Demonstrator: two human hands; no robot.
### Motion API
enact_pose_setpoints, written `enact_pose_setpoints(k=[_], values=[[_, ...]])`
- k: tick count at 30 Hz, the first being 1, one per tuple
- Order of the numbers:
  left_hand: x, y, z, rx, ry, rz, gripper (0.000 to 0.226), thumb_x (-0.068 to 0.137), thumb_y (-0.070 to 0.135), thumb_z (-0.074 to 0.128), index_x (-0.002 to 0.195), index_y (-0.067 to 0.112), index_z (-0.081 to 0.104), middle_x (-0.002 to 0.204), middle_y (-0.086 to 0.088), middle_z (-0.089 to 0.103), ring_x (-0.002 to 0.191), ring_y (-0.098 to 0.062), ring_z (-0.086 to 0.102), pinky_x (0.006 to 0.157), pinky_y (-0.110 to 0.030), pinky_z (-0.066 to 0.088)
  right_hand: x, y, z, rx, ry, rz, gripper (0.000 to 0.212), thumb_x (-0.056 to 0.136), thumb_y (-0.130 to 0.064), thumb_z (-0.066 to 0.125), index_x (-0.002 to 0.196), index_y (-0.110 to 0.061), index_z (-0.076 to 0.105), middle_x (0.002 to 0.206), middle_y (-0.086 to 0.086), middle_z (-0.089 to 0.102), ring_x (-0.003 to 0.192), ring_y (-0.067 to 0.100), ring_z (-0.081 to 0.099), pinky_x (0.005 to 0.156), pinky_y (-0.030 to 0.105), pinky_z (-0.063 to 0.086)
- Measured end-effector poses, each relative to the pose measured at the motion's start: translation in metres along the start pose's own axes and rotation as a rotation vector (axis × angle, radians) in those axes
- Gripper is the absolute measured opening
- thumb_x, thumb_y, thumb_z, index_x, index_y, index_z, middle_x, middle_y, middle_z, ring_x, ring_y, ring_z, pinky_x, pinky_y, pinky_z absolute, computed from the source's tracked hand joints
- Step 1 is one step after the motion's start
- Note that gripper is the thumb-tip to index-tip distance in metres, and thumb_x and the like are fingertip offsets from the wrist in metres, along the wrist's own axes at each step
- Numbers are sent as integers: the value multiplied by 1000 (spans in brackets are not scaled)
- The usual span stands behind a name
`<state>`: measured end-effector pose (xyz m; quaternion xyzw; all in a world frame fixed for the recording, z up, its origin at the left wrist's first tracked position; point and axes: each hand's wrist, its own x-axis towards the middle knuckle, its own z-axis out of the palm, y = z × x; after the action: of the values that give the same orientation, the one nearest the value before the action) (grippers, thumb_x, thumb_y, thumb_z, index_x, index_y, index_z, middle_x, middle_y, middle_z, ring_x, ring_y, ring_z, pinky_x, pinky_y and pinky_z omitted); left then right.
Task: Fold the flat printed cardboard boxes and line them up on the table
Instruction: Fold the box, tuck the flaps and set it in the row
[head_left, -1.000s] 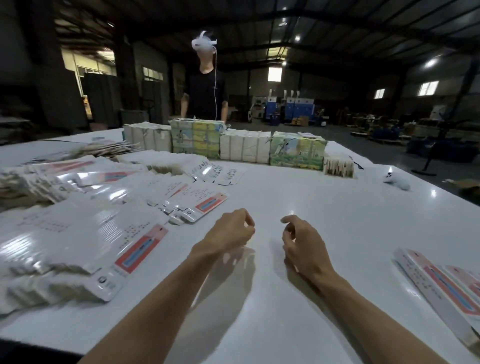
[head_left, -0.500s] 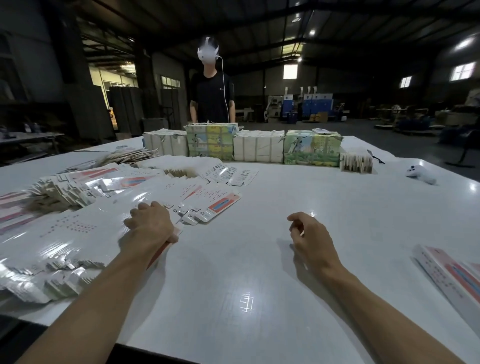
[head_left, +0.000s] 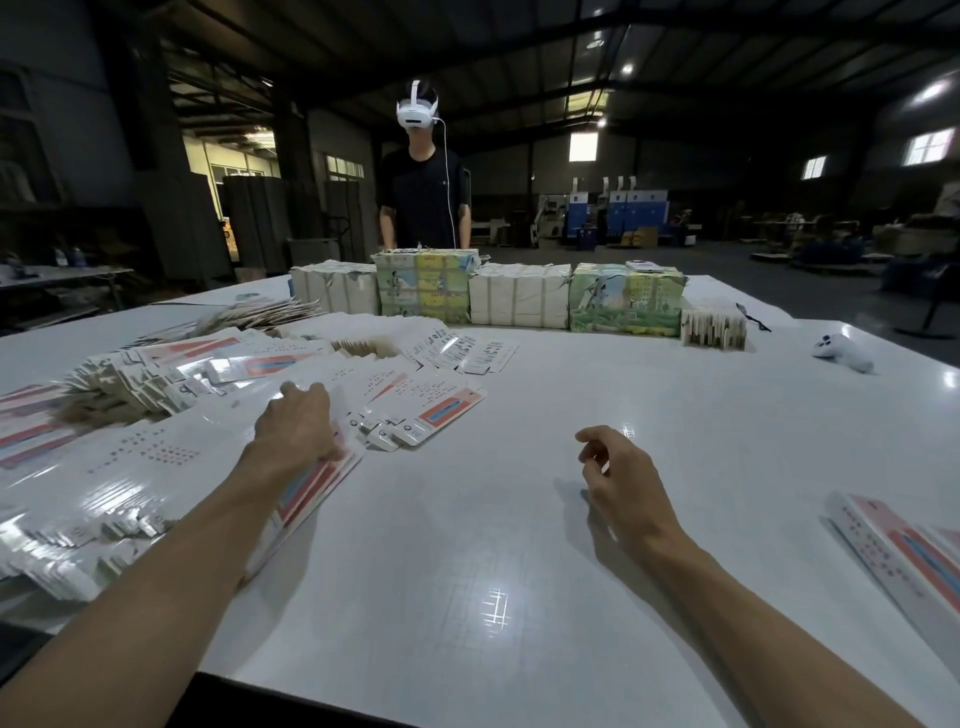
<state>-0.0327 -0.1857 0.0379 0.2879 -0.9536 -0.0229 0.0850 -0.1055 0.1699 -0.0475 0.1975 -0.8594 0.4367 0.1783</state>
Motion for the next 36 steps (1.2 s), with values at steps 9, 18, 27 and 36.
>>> enact_pose_setpoints(k=[9, 18, 27, 36], values=[[6, 35, -28, -537, -102, 240, 36, 87, 51, 79, 89, 15, 74, 68, 1, 76, 59, -15, 75, 50, -23, 54, 1, 0, 0, -20, -10, -12, 32, 99, 0, 53, 124, -13, 66, 96, -10, 63, 88, 8, 59, 81, 25, 46], [-34, 155, 31, -1458, -883, 285, 43, 108, 42, 54, 138, 12, 57, 118, -11, 78, 76, -18, 77, 65, -30, 62, 10, 0, -8, 148, 133, 60, 24, 106, -6, 52, 125, -11, 66, 111, 3, 69, 98, 7, 64, 90, 18, 54], [-67, 191, 83, -1702, -972, 143, 78, 101, 71, 35, 114, 1, 67, 93, -17, 78, 79, -30, 78, 65, -36, 63, 16, 2, -13, 138, 168, -59, 30, 107, -17, 57, 136, -24, 58, 128, 3, 54, 110, 11, 60, 73, 12, 57], [-71, 185, 78, -1603, -815, 255, 61, 108, 57, 34, 80, 13, 64, 70, -11, 67, 54, -22, 67, 55, -26, 57, 10, -12, -18, 21, -43, -54, 28, 108, -29, 54, 126, -11, 66, 125, 0, 58, 115, 22, 64, 85, 47, 63]])
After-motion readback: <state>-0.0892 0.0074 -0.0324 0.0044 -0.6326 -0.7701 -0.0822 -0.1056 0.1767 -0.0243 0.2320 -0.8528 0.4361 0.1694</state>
